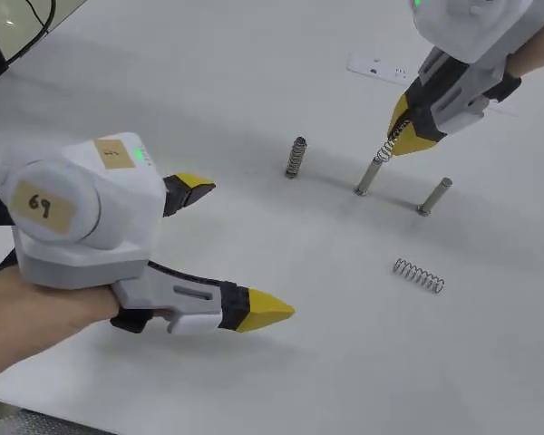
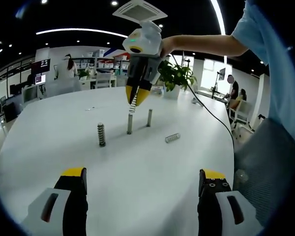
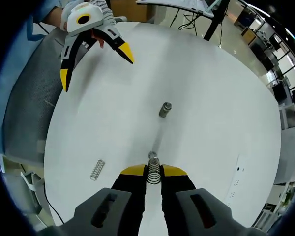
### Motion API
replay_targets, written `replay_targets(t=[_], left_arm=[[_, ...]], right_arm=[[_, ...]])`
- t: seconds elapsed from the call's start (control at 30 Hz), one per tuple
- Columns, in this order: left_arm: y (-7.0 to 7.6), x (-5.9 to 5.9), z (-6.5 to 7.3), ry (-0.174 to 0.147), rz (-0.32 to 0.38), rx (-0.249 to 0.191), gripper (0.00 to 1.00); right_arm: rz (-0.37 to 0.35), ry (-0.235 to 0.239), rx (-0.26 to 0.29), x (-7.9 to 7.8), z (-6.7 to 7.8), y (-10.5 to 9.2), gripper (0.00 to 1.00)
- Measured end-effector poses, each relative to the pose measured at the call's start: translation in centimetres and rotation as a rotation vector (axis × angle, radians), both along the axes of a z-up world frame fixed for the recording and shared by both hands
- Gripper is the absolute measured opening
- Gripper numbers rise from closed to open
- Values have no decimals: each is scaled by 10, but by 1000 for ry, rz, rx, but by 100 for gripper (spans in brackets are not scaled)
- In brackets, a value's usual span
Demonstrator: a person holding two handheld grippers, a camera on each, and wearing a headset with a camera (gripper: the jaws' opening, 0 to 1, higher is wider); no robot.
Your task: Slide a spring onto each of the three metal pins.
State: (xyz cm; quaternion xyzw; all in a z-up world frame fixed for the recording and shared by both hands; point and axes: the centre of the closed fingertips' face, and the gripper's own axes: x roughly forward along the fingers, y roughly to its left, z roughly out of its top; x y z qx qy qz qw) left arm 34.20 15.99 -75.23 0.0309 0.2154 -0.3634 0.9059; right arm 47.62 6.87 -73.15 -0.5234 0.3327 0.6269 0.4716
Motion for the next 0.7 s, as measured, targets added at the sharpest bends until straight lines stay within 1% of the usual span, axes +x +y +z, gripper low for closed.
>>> replay_targets(t=[0.17, 0.23, 0.37, 0.4, 0.5, 0.53, 0.57, 0.63, 0.7], left_arm=[[0, 0, -1, 3, 2, -2, 91], [0, -1, -2, 8, 1, -3, 91], [1, 0, -2, 10, 5, -6, 90], [1, 0, -2, 8, 7, -5, 90], [1, -1, -4, 16, 6, -5, 90], [2, 0, -3, 12, 8, -6, 91], [2, 0, -4, 16, 10, -5, 91], [3, 0, -4, 17, 12, -9, 90], [4, 0, -5, 21, 14, -6, 90]], right_arm=[[1, 1, 3, 1, -3, 1, 8], [7, 3, -7, 1, -6, 0, 8], [8, 3, -9, 3, -7, 1, 8], [12, 1, -8, 3, -8, 2, 8], [17, 2, -18, 3, -12, 1, 8], [22, 4, -17, 2, -13, 3, 8], [19, 13, -20, 1, -14, 3, 8], [23, 7, -22, 3, -18, 4, 8], [23, 15, -29, 2, -21, 4, 8]])
